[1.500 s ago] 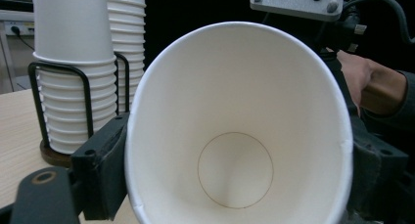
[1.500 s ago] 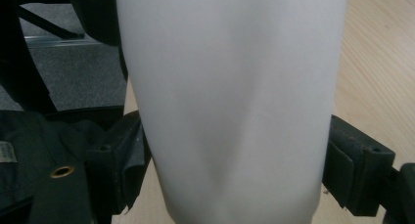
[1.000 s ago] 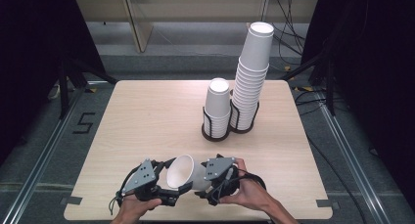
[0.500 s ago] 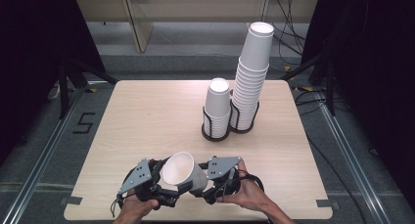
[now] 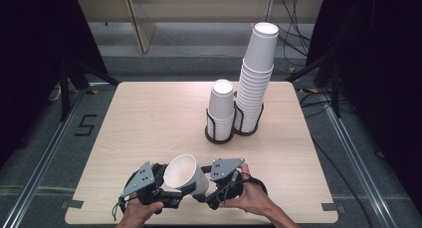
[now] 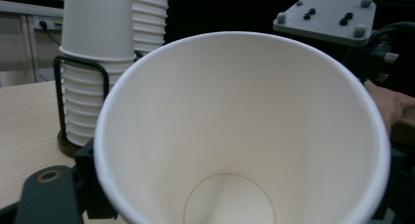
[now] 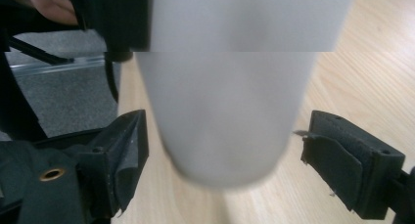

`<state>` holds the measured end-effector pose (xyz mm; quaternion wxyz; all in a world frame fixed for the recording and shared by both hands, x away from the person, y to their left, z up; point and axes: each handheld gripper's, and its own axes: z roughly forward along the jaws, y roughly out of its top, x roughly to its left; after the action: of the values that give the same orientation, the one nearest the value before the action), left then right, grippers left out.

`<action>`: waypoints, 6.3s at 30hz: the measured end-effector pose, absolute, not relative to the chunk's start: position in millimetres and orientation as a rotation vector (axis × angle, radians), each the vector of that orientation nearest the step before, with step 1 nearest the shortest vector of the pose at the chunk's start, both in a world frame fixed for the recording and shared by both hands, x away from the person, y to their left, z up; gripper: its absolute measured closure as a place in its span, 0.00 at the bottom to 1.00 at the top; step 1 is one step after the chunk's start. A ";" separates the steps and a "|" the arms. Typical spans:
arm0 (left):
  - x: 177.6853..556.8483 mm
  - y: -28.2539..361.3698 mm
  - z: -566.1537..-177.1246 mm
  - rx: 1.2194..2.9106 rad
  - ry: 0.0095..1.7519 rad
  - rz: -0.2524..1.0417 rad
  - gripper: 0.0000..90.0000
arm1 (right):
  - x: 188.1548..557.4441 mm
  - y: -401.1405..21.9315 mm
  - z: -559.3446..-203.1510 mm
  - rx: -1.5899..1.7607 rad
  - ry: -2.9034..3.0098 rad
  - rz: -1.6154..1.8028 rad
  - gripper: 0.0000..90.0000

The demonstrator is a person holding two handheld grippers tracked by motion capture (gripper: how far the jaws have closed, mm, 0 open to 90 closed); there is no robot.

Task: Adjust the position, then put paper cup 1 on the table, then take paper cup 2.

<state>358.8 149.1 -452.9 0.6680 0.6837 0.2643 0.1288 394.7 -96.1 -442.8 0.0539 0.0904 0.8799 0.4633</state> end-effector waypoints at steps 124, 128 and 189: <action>561.1 206.1 -501.2 1.675 1.213 0.806 0.16 | 402.3 -191.1 -455.3 0.701 2.572 1.177 0.25; 553.7 205.3 -500.5 1.693 1.242 0.785 0.16 | 402.7 -193.0 -454.4 0.701 2.570 1.168 0.25; 357.1 172.2 -482.7 1.721 0.955 0.573 0.16 | 420.3 -241.8 -428.9 1.028 2.269 1.288 0.22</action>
<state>357.1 172.2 -482.7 0.5193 0.7176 0.3980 0.2387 420.3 -241.8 -428.9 0.1681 0.3614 0.7976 0.4527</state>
